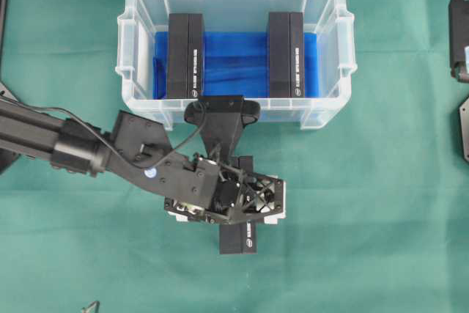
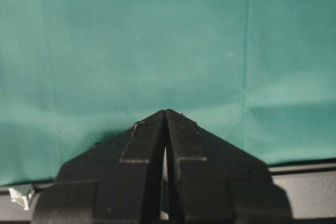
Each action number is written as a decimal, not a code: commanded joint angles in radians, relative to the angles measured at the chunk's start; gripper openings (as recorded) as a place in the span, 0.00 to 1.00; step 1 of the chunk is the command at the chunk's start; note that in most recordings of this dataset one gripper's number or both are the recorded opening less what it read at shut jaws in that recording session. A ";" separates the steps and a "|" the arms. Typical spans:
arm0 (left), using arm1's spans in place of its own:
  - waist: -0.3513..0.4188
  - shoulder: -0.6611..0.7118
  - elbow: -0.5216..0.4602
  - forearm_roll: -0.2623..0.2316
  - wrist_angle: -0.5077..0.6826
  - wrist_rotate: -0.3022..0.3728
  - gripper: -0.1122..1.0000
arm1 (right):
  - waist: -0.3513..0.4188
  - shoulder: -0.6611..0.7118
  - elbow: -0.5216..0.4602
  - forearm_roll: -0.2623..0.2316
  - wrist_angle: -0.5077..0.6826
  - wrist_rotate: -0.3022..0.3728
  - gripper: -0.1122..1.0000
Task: Take the box out of the case with the left arm.
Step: 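Carry the box toward the near side and lower it onto the table, then open the left gripper to release the box and pull back left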
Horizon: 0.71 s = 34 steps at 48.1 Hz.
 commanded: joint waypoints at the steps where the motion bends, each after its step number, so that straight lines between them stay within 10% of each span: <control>1: 0.009 -0.057 -0.041 0.000 0.015 0.002 0.87 | 0.002 -0.003 -0.011 0.000 0.000 0.002 0.10; 34: 0.026 -0.143 -0.256 0.031 0.275 0.014 0.87 | 0.002 -0.005 -0.011 0.000 0.006 -0.003 0.10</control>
